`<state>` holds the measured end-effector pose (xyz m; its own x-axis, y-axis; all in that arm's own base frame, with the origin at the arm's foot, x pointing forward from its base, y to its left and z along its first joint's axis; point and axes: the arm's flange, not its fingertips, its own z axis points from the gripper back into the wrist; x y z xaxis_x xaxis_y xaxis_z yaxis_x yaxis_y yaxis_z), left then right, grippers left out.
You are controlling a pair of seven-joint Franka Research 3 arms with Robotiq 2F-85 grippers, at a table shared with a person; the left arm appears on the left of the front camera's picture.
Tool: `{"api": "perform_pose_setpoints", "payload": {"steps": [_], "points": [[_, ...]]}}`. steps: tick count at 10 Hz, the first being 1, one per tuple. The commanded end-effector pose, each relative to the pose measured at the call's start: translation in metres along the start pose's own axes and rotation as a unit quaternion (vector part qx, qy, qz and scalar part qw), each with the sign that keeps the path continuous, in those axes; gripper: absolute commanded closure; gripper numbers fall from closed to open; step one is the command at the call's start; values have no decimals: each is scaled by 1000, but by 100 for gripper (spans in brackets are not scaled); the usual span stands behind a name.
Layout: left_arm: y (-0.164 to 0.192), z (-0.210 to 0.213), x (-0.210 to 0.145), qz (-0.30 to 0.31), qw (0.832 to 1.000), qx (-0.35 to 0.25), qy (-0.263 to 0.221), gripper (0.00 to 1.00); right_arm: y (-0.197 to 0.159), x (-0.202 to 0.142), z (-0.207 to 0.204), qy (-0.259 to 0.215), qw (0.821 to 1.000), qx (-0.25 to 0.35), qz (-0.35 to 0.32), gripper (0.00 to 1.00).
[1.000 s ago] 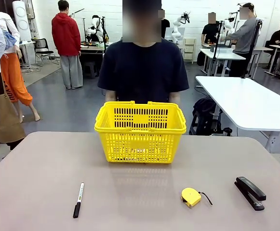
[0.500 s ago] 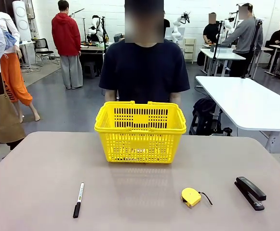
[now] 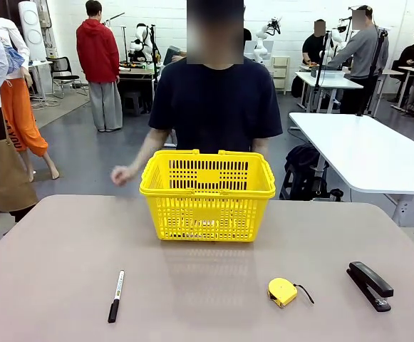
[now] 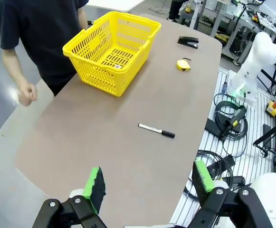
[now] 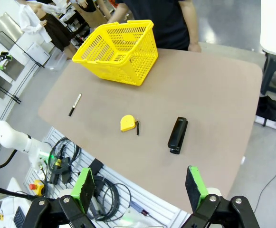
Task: Place the items the person wants into the basket.
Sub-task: Pick up the item the person points to and place it in the Market Basket.
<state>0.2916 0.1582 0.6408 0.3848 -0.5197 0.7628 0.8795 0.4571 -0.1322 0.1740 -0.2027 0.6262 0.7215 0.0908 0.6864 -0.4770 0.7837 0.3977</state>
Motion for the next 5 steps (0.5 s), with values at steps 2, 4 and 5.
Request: {"api": "perform_pose_setpoints", "payload": {"steps": [2,4,5], "points": [[2,5,0,4,1000,7,-4,5,-1,-1,-1,-4,1000,10,6,0],[2,5,0,4,1000,7,-4,5,-1,-1,-1,-4,1000,10,6,0],[2,5,0,4,1000,7,-4,5,-1,-1,-1,-4,1000,10,6,0]]}}
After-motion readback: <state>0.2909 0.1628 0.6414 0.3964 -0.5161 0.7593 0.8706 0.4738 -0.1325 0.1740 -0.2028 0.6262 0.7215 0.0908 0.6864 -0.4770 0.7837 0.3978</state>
